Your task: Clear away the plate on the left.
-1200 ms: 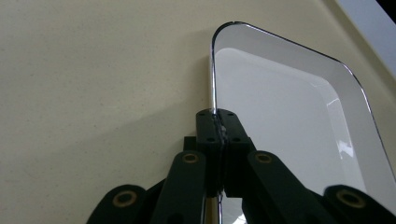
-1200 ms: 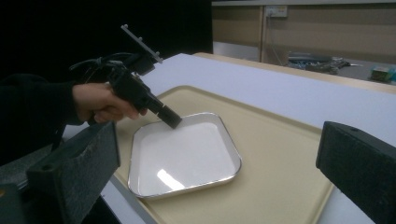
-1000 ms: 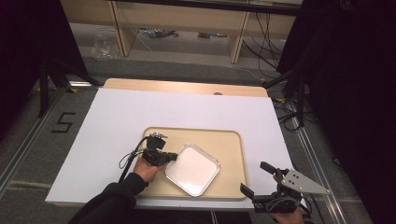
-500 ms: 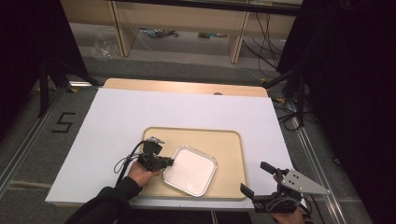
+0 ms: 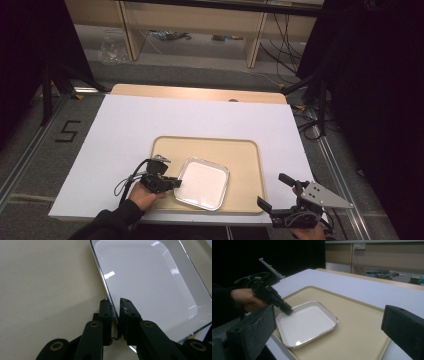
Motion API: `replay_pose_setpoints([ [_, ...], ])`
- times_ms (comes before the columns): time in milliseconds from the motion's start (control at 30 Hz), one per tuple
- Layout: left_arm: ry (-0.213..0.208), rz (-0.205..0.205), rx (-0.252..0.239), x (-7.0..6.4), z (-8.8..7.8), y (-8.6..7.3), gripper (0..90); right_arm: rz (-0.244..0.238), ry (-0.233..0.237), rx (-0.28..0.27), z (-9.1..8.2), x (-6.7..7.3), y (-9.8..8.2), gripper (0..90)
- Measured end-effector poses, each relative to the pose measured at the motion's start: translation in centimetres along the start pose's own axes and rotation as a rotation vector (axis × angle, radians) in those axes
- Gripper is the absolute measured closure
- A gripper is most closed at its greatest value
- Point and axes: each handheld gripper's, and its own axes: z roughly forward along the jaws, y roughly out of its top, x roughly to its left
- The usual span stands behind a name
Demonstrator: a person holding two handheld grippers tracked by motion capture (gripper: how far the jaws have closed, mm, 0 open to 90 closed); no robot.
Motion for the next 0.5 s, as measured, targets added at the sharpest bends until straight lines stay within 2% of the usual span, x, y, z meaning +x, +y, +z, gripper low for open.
replay_pose_setpoints([
  [33,0.0,0.013,0.007,-0.1,-0.1,-0.1,79.6,-0.02,0.0,-0.006,0.0,-0.1,0.0,0.4],
  [67,0.002,0.006,0.009,-0.3,-0.1,-0.2,79.5,-0.021,0.0,-0.005,0.0,-0.2,0.0,0.4],
  [133,0.001,0.022,0.02,-0.5,-0.3,-0.4,78.5,-0.021,-0.001,-0.006,0.0,-0.2,0.0,0.4],
  [167,0.006,0.009,0.012,-0.7,-0.2,-0.5,77.9,-0.022,0.0,-0.005,0.0,-0.2,0.0,0.4],
  [200,-0.001,0.024,0.032,-0.7,-0.4,-0.6,77.6,-0.02,0.0,-0.007,0.0,-0.2,0.0,0.4],
  [233,-0.003,0.017,0.027,-0.8,-0.4,-0.7,77.2,-0.001,0.0,-0.001,0.0,0.0,0.0,0.4],
  [300,-0.005,0.024,0.038,-0.9,-0.6,-0.9,76.4,-0.021,-0.003,-0.006,0.0,-0.1,0.0,0.4],
  [333,-0.002,0.004,0.024,-1.2,-0.6,-1.0,76.0,-0.021,0.001,-0.005,0.0,-0.2,0.0,0.4],
  [367,-0.002,0.024,0.042,-1.1,-0.8,-1.0,75.7,-0.021,0.0,-0.006,0.0,-0.2,0.0,0.4],
  [433,-0.008,0.011,0.039,-1.2,-0.8,-1.1,75.4,0.004,-0.003,0.004,0.0,0.1,0.0,0.4],
  [467,-0.011,0.016,0.043,-1.1,-0.8,-1.2,75.2,-0.019,0.015,-0.005,0.2,-0.1,0.0,0.4],
  [500,-0.014,0.013,0.044,-1.1,-0.9,-1.2,75.1,-0.018,0.015,-0.004,0.2,-0.1,0.0,0.4],
])
